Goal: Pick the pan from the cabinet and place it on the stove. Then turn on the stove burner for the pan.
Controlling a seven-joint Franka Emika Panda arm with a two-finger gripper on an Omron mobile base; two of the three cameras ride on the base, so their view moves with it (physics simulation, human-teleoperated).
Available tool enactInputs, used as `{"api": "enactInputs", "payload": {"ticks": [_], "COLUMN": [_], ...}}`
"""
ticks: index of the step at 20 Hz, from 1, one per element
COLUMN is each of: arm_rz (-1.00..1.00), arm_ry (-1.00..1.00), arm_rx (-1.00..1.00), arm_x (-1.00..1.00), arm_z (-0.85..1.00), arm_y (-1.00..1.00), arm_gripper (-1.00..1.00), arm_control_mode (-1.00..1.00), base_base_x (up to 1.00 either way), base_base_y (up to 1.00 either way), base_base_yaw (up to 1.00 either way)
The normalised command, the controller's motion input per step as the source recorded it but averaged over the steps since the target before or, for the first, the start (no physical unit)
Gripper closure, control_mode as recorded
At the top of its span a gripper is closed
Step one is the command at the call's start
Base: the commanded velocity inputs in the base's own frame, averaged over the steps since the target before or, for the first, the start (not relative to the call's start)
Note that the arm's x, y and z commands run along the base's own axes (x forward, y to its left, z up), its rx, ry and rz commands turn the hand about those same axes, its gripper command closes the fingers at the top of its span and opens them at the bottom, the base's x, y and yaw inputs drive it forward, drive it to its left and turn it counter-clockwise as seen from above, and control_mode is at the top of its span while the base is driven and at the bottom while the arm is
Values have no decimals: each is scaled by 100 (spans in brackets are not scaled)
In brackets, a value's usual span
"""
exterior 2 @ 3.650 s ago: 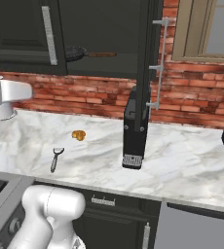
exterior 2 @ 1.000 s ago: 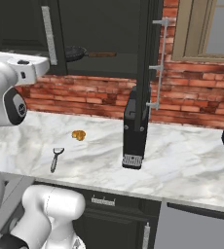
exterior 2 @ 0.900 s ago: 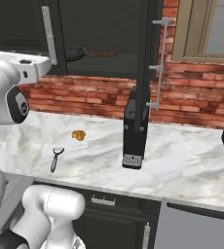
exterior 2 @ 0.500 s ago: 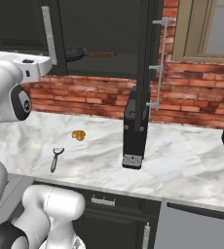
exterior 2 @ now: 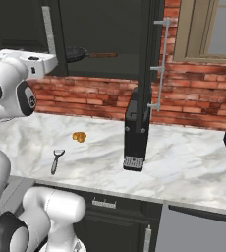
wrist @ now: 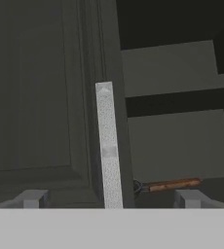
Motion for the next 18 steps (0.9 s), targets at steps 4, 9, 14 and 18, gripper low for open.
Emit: {"api": "enactInputs", "payload": {"ticks": [4, 9, 14, 18], "arm_rz": [0, 0, 1, 2], "arm_ry": [5, 4, 0, 0], "arm_rx": [0, 0, 0, 0], "arm_x": [47, 42, 39, 34], "arm_z": [-6, -4, 0, 0], "arm_y": [11, 16, -2, -2], "arm_gripper": [-100, -100, -100, -100], "arm_control_mode": [-100, -100, -100, -100], "base_base_x": [0, 0, 0, 0], "base_base_y": [0, 0, 0, 0], "base_base_yaw": [0, 0, 0, 0]}}
